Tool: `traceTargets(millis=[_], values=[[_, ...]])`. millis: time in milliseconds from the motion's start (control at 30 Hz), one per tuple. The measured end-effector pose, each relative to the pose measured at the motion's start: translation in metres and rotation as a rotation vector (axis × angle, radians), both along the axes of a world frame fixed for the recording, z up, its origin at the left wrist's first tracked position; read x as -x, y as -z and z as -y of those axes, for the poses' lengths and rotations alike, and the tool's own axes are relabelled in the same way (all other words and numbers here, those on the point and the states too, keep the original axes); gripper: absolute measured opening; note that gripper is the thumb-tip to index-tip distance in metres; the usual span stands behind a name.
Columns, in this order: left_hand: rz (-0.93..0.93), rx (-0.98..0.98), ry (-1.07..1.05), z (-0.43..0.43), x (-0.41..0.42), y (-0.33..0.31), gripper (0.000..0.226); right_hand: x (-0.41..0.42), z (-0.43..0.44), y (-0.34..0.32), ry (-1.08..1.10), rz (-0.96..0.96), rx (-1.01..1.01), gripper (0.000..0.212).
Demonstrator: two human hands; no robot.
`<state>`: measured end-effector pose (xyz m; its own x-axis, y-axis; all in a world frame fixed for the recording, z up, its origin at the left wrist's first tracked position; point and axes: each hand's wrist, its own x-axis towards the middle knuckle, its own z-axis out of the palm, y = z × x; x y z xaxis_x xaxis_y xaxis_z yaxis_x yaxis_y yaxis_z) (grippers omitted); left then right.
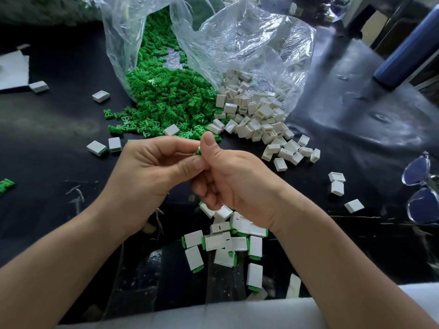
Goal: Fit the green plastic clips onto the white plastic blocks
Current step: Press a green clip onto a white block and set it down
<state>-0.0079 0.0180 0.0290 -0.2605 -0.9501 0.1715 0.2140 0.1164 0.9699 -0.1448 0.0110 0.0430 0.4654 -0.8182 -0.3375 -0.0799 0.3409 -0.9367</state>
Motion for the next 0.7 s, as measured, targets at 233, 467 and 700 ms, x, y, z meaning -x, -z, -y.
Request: traceTargets(millis=[233, 467, 700], values=[[0.022, 0.027, -0.004, 0.0013, -0.0007, 0.0013, 0.021, 0.0009, 0.0002, -0.0009, -0.031, -0.007, 0.031, 0.063], [0.017, -0.01, -0.001, 0.001, -0.0015, -0.0025, 0.02, 0.0013, 0.0004, -0.0024, -0.036, -0.023, 0.025, 0.049], [0.057, -0.131, -0.016, 0.0026, -0.0064, 0.0007, 0.022, 0.0028, 0.0016, -0.0023, -0.057, -0.072, 0.021, 0.05]])
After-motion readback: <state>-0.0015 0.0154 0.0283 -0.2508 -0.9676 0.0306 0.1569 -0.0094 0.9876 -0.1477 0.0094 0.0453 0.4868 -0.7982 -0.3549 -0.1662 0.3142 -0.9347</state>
